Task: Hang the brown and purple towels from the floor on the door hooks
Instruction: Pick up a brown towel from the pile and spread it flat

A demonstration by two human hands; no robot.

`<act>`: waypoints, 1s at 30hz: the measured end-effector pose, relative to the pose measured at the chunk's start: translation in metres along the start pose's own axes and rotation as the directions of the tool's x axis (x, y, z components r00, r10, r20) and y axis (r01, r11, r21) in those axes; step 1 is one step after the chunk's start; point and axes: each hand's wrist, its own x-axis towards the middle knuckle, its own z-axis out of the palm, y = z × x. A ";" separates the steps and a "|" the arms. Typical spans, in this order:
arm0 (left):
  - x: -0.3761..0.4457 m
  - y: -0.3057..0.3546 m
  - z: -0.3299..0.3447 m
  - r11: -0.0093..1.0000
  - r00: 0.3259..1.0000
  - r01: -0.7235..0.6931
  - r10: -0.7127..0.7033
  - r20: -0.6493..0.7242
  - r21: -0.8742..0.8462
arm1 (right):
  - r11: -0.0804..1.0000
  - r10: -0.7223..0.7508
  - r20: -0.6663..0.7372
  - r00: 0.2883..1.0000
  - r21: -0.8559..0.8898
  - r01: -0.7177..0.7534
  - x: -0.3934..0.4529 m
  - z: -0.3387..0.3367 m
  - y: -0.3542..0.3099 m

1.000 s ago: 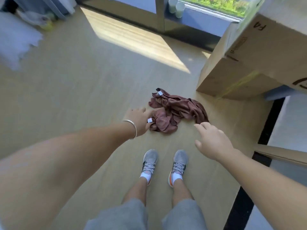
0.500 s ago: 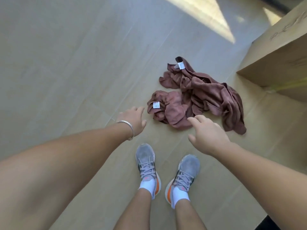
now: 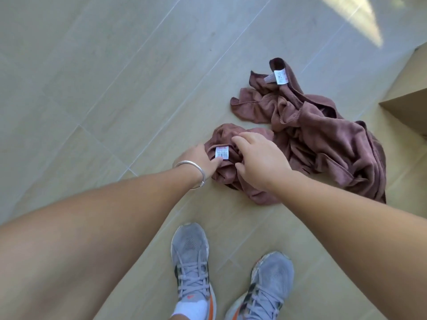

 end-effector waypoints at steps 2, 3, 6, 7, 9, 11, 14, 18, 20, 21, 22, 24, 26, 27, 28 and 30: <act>0.011 -0.005 0.008 0.999 0.999 -0.007 0.009 0.045 -0.036 | 0.996 -0.087 0.004 0.996 -0.014 0.087 0.015 0.009 0.002; 0.014 -0.007 0.010 0.999 0.998 -0.007 0.009 0.063 -0.034 | 0.993 -0.110 0.022 0.994 -0.026 0.111 0.022 0.012 0.002; 0.013 -0.016 0.004 0.998 0.997 -0.045 0.042 0.066 0.045 | 0.992 -0.092 0.114 0.989 -0.074 0.101 0.033 0.017 -0.002; 0.009 -0.018 -0.002 0.993 0.996 -0.081 0.077 0.048 0.085 | 0.992 -0.077 0.134 0.988 -0.090 0.089 0.033 0.015 -0.004; -0.007 -0.022 -0.020 0.973 0.984 -0.172 0.176 -0.012 0.156 | 0.990 -0.051 0.155 0.987 -0.122 0.070 0.031 0.007 -0.010; -0.026 -0.024 -0.044 0.940 0.952 -0.283 0.300 -0.063 0.189 | 0.989 -0.030 0.152 0.988 -0.141 0.052 0.028 -0.007 -0.019; -0.058 -0.020 -0.083 0.886 0.888 -0.421 0.447 -0.112 0.195 | 0.989 -0.026 0.119 0.993 -0.139 0.043 0.022 -0.036 -0.036; -0.096 -0.008 -0.138 0.857 0.824 -0.499 0.515 -0.236 0.127 | 0.993 -0.085 0.085 0.993 -0.079 0.092 0.014 -0.083 -0.062; -0.115 -0.002 -0.168 0.855 0.807 -0.511 0.511 -0.298 0.082 | 0.995 -0.092 0.086 0.992 -0.027 0.094 0.012 -0.111 -0.078; -0.124 0.000 -0.183 0.856 0.800 -0.511 0.507 -0.320 0.080 | 0.994 -0.108 0.081 0.991 -0.012 0.109 0.012 -0.127 -0.087; -0.135 0.003 -0.200 0.859 0.795 -0.505 0.500 -0.343 0.083 | 0.992 -0.127 0.063 0.990 0.008 0.126 0.011 -0.144 -0.096; -0.156 0.005 -0.232 0.868 0.786 -0.488 0.483 -0.385 0.091 | 0.988 -0.143 0.007 0.990 0.064 0.142 0.009 -0.181 -0.117; -0.177 0.006 -0.263 0.879 0.777 -0.460 0.469 -0.421 0.131 | 0.984 -0.155 -0.059 0.986 0.076 0.159 0.008 -0.219 -0.140; -0.188 0.006 -0.278 0.884 0.768 -0.441 0.462 -0.444 0.155 | 0.983 -0.164 -0.088 0.982 0.074 0.171 0.008 -0.238 -0.153; -0.199 0.006 -0.294 0.889 0.755 -0.421 0.453 -0.475 0.178 | 0.979 -0.180 -0.111 0.977 0.074 0.188 0.009 -0.258 -0.165; -0.222 0.004 -0.325 0.904 0.725 -0.369 0.425 -0.542 0.217 | 0.969 -0.231 -0.142 0.963 0.052 0.240 0.009 -0.295 -0.190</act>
